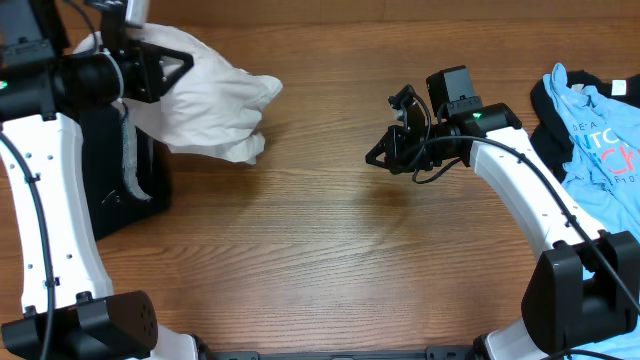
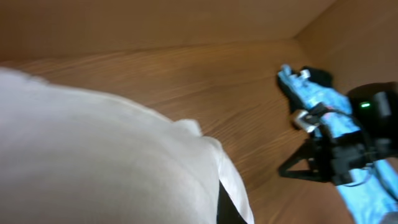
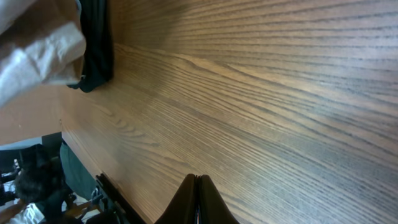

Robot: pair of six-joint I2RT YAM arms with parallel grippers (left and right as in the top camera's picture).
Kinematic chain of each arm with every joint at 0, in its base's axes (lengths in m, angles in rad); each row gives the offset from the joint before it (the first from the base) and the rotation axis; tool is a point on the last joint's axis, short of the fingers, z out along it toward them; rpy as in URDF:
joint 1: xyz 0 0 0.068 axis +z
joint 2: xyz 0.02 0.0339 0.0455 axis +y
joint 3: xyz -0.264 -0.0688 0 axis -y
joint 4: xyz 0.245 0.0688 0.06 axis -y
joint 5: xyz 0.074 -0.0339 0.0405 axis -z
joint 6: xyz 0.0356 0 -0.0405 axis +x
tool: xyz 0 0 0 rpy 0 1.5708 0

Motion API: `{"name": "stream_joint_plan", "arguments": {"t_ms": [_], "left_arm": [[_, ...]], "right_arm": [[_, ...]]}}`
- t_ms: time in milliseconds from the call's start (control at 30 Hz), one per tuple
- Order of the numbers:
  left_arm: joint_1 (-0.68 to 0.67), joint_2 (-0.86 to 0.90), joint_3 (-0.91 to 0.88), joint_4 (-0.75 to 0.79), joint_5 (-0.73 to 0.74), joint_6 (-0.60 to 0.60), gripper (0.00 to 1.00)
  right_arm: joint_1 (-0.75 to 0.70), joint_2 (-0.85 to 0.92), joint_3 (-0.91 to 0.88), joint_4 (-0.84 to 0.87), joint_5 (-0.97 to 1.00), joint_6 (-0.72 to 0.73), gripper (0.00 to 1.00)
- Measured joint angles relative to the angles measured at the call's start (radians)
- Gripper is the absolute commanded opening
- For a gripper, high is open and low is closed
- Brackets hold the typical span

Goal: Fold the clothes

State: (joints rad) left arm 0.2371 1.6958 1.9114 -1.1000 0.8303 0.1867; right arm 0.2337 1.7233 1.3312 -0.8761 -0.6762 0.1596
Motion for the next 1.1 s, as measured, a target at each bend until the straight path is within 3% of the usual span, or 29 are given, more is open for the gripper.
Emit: {"name": "stream_joint_plan", "arguments": {"t_ms": [333, 500, 700, 900, 1100], "left_arm": [[0.131, 0.012, 0.0, 0.074, -0.188, 0.067, 0.04], [0.171, 0.072, 0.0, 0.213, -0.2, 0.056, 0.04], [0.163, 0.108, 0.0, 0.229, -0.087, -0.033, 0.04], [-0.006, 0.108, 0.0, 0.201, 0.041, -0.109, 0.04], [-0.373, 0.12, 0.0, 0.212, 0.053, -0.126, 0.04]], "right_arm": [[0.0, 0.0, 0.0, -0.006, 0.001, 0.0, 0.04], [0.0, 0.0, 0.0, -0.009, 0.001, 0.001, 0.04], [-0.002, 0.0, 0.0, -0.007, 0.016, 0.001, 0.04], [-0.081, 0.0, 0.0, -0.007, 0.112, 0.01, 0.04], [-0.238, 0.0, 0.017, -0.026, 0.171, 0.052, 0.05]]}}
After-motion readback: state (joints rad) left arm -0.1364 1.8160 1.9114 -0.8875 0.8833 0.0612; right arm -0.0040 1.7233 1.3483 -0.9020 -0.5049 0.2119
